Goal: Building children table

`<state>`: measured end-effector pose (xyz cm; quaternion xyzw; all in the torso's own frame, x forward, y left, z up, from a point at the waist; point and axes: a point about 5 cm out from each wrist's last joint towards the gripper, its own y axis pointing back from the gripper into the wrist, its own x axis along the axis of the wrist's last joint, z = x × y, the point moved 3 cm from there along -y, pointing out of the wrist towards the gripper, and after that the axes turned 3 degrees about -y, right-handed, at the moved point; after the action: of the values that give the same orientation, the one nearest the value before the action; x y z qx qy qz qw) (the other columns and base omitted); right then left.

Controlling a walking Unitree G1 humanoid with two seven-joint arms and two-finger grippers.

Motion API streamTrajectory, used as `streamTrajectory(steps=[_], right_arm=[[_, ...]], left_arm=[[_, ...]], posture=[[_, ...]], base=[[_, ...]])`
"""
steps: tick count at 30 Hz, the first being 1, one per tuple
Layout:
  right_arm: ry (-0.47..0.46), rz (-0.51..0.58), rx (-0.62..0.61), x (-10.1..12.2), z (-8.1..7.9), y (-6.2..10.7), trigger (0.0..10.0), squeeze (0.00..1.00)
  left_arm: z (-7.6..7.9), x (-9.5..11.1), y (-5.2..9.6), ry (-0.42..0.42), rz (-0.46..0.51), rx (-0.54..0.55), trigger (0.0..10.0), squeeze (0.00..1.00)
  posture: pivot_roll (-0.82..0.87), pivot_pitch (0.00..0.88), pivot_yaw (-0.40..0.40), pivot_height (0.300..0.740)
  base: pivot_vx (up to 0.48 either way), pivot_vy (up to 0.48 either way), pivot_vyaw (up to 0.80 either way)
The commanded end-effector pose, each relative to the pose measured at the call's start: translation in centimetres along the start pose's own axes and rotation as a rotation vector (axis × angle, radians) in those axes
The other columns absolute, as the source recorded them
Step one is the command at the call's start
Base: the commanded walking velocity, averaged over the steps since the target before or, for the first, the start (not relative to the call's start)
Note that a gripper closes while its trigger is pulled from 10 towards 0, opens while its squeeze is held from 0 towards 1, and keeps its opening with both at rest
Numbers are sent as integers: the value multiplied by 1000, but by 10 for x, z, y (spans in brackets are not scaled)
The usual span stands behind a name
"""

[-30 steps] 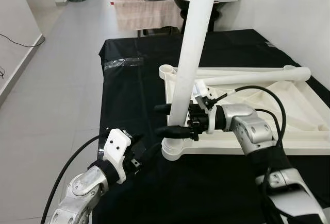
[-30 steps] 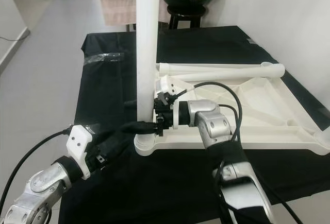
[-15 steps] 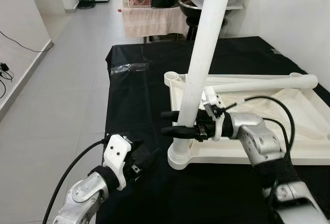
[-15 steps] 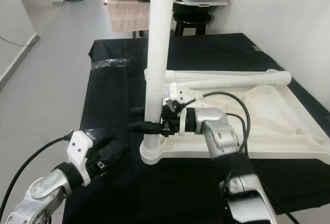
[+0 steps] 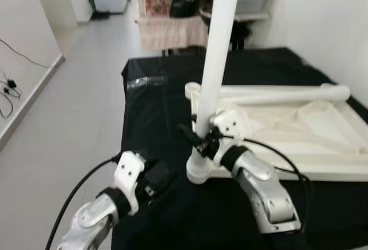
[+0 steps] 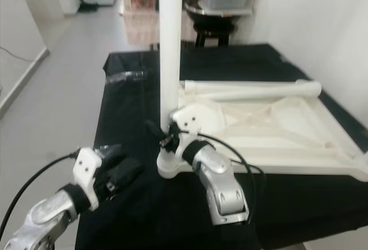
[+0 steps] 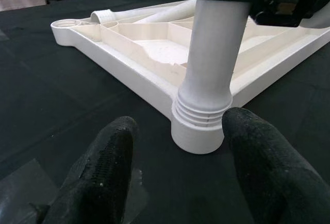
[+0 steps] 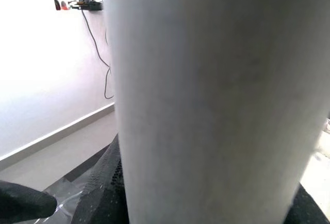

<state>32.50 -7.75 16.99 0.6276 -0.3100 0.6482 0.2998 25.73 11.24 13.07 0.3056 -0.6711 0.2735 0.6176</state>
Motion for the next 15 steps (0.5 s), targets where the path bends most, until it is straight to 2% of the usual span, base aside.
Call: streamTrajectory(steps=[1, 2, 3, 4, 5, 6, 8, 9, 10, 11, 12, 13, 14, 15], right_arm=[[-50, -143, -26, -33, 6, 10, 0, 0], [-50, -143, -26, -33, 6, 10, 0, 0], [-65, -143, -21, -32, 7, 10, 4157, 0], [-91, -126, -12, -28, 4, 10, 10000, 82], [-91, -126, -12, -28, 4, 10, 10000, 82], [-129, -101, 48, -22, -1, 10, 10000, 1000], [-172, -71, 163, -13, -7, 9, 10000, 1000], [-162, -60, 236, -7, -9, 8, 10000, 1000], [-162, -60, 236, -7, -9, 8, 10000, 1000], [-156, -56, 303, -1, -7, 7, 10000, 1000], [-136, -47, 375, 5, -6, 6, 10000, 878], [-91, -37, 444, 11, -5, 7, 10000, 141], [-59, -42, 504, 15, -4, 7, 10000, 0], [-38, -47, 538, 16, -3, 8, 10000, 0]], left_arm=[[-2, -1, 0, 6, -6, 9, 10000, 0], [-2, -1, 0, 6, -6, 9, 10000, 0], [-2, 0, 0, 6, -5, 12, 10000, 0], [-2, 0, -1, 5, -4, 13, 10000, 0], [-2, 0, -1, 5, -4, 13, 10000, 0], [-2, 0, -1, 5, -3, 14, 10000, 0], [-1, 0, -2, 5, -3, 14, 10000, 0], [-1, 0, -2, 5, -3, 14, 10000, 0], [-1, 0, -2, 5, -3, 14, 10000, 0], [-1, 0, -2, 5, -3, 13, 10000, 0], [-1, 0, -2, 5, -3, 12, 10000, 0], [-1, 0, -2, 6, -3, 11, 10000, 0], [-1, 0, -2, 6, -3, 10, 10000, 0], [-1, 0, -2, 6, -4, 10, 10000, 0]], posture=[[-16, 83, -25, 740], [-16, 83, -25, 740], [-13, 82, -28, 740], [-11, 84, -27, 740], [-11, 84, -27, 740], [-8, 82, -26, 740], [-5, 82, -25, 740], [-5, 82, -25, 740], [-5, 82, -25, 740], [-4, 82, -24, 740], [-3, 81, -25, 740], [1, 80, -25, 740], [2, 80, -26, 740], [2, 80, -26, 740]], base=[[0, 0, 0], [0, 0, 0], [0, 0, 0], [0, 0, 0], [0, 0, 0], [0, 0, 0], [0, 0, 0], [0, 0, 0], [0, 0, 0], [0, 0, 0], [0, 0, 0], [0, 0, 0], [0, 0, 0], [0, 0, 0]])
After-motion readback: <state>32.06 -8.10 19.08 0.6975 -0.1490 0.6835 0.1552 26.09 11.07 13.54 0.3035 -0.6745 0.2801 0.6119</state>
